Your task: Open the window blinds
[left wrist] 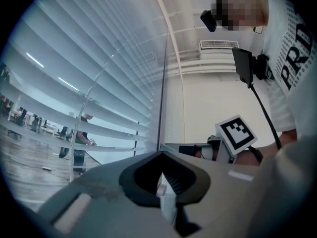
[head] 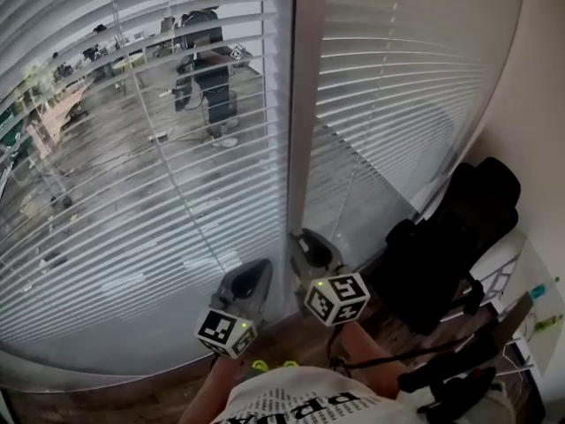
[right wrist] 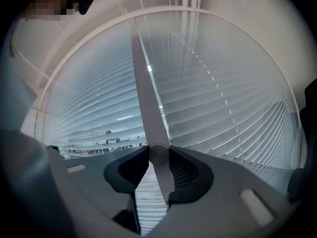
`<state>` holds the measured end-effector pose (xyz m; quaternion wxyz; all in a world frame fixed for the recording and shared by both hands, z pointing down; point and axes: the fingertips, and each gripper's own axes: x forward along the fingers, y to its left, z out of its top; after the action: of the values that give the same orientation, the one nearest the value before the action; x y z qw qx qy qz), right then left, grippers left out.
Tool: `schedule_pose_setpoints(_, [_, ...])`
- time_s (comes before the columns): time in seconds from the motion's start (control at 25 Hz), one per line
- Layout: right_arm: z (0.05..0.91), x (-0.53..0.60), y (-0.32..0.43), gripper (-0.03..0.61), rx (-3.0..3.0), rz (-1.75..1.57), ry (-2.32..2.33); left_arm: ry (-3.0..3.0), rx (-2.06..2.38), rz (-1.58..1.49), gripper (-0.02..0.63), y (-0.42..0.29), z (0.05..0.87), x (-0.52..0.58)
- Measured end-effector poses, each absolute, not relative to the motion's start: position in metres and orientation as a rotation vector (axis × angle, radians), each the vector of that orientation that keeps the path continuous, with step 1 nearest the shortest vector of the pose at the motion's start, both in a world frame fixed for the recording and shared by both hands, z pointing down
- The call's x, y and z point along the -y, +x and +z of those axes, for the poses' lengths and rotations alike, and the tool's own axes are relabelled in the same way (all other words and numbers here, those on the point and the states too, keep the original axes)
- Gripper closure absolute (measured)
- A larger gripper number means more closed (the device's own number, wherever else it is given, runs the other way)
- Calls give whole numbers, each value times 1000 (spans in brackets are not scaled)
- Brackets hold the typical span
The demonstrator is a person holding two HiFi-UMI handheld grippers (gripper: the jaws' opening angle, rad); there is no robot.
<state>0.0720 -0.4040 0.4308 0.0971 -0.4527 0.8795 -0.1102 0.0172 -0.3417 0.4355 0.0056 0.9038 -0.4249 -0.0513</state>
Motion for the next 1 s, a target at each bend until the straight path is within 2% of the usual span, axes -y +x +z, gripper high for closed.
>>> schedule_pose_setpoints(1.0, [431,402,72,446,-2619,-251,-1366,2836,1307,-158,621,20,440,347])
